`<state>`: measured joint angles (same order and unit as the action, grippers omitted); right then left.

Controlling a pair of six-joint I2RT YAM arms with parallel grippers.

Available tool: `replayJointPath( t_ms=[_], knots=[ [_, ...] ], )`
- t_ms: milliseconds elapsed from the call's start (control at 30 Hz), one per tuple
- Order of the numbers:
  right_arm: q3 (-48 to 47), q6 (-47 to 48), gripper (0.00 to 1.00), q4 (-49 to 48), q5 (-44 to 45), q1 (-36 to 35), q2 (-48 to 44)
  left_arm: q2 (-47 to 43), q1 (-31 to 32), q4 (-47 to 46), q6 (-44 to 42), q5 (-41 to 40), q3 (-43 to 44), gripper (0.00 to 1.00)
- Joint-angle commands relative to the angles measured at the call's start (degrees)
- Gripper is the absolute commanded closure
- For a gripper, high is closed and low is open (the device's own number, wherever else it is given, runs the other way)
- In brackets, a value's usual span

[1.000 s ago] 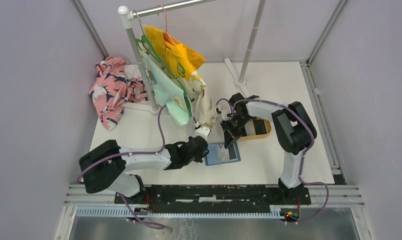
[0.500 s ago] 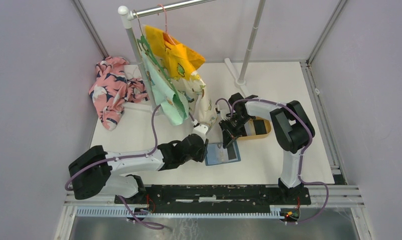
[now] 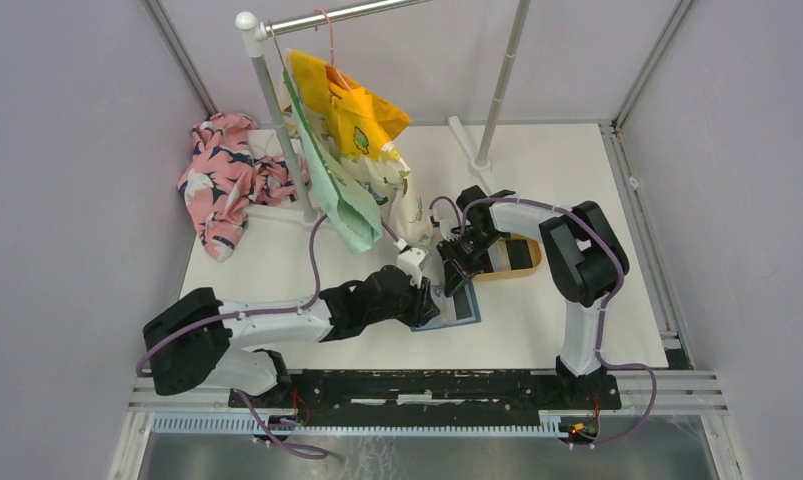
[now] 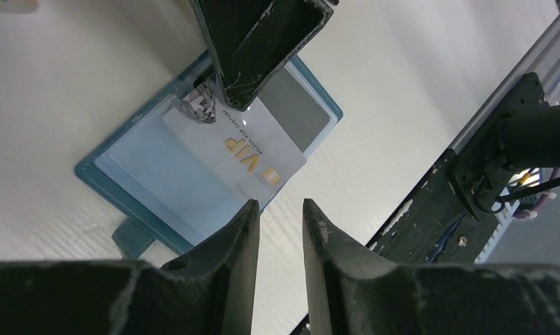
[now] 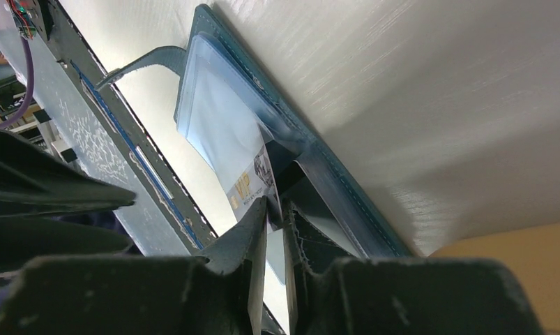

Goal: Put the credit cards into the card holder
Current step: Insert the credit card into the card holder.

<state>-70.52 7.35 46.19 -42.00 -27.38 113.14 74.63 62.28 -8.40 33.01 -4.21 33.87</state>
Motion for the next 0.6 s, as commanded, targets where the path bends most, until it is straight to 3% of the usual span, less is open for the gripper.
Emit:
replayJointPath(
  t_ms=[0, 400, 567],
  knots=[
    [-0.3, 2.8, 0.81, -1.4, 3.7, -0.7, 1.3, 4.9, 1.3, -5.7, 2.7, 1.6, 4.1, 0.65],
    [-0.2, 3.0, 0.81, -1.6, 3.3, -0.8, 2.2, 20.3, 6.6, 6.3, 3.3, -11.2, 19.8, 0.83],
    [-0.2, 3.2, 0.81, -1.5, 3.1, -0.7, 2.4, 24.8, 6.8, 8.1, 2.4, -12.8, 24.3, 0.84]
  ],
)
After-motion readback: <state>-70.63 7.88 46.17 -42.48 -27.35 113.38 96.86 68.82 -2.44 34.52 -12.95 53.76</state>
